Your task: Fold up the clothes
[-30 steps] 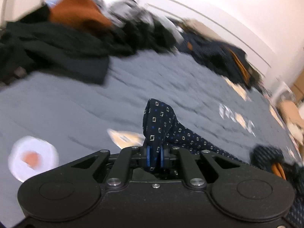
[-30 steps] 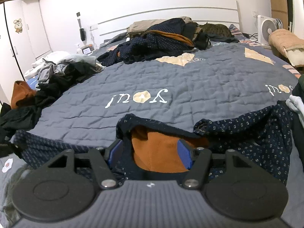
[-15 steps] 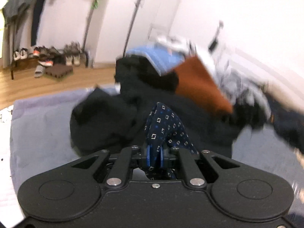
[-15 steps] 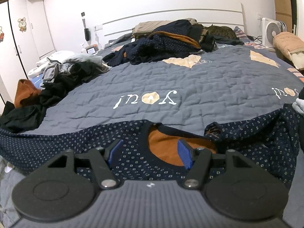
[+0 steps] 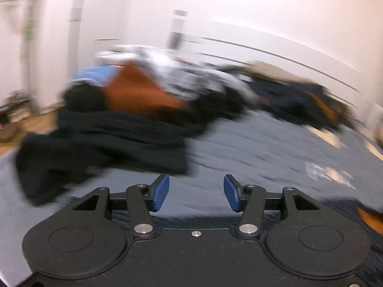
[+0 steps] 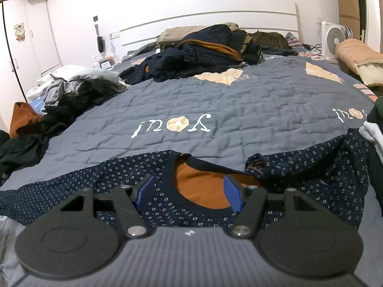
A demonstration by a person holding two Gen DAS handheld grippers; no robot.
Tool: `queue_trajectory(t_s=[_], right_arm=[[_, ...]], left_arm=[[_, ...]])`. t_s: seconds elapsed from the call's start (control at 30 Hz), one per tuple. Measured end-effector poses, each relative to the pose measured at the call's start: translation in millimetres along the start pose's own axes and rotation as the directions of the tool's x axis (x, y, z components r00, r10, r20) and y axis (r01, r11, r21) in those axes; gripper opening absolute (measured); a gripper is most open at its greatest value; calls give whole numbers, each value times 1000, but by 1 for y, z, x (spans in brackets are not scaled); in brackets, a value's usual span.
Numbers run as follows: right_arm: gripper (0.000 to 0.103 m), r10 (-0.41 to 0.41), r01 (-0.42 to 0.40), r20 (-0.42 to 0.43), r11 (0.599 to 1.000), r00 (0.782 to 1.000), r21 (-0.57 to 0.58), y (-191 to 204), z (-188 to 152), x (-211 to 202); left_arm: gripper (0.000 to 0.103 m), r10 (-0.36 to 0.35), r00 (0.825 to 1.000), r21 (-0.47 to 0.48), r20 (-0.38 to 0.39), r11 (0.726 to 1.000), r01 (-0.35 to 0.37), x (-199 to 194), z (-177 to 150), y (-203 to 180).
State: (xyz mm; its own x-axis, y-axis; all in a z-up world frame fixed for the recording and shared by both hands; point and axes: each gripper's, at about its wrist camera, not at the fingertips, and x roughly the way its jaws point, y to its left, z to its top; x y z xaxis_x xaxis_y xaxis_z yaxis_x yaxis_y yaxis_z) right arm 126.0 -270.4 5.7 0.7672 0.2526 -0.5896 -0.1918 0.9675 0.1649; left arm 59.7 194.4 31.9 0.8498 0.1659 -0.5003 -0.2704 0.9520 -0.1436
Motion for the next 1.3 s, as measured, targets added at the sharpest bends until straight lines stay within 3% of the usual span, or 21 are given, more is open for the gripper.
queue_trajectory(t_s=[0.07,0.17,0.3,0.37,0.63,1.13,1.3], right_arm=[[63,1,-1,4,1000,1000,5,-1,1,-1],[63,20,-20,13,1000,1000,11,0,3,-6],[63,35,-35,12,999,999,6,1,1,-16],[63,41,-41,12,999,999,14,0,-2,-24],[63,47,-47,20,998,999,34,1,-28,-67],[63,32,-38,-56,992,998,-123,37,-124,-128],[63,44,-48,-28,990,999,-133,36,-141,-142]], left_arm=[[50,-98,995,38,-31,994,99,-2,-15,-29],[50,-227,969,77,-93,969,235,-2,-36,-65],[51,-321,935,126,-154,932,340,-7,-63,-101],[58,-333,929,151,-164,922,357,-19,-77,-114],[63,-400,897,201,-189,878,434,-54,-104,-146],[66,-429,875,230,-226,849,476,-128,-164,-158],[78,-420,871,283,-256,829,483,-146,-194,-163]])
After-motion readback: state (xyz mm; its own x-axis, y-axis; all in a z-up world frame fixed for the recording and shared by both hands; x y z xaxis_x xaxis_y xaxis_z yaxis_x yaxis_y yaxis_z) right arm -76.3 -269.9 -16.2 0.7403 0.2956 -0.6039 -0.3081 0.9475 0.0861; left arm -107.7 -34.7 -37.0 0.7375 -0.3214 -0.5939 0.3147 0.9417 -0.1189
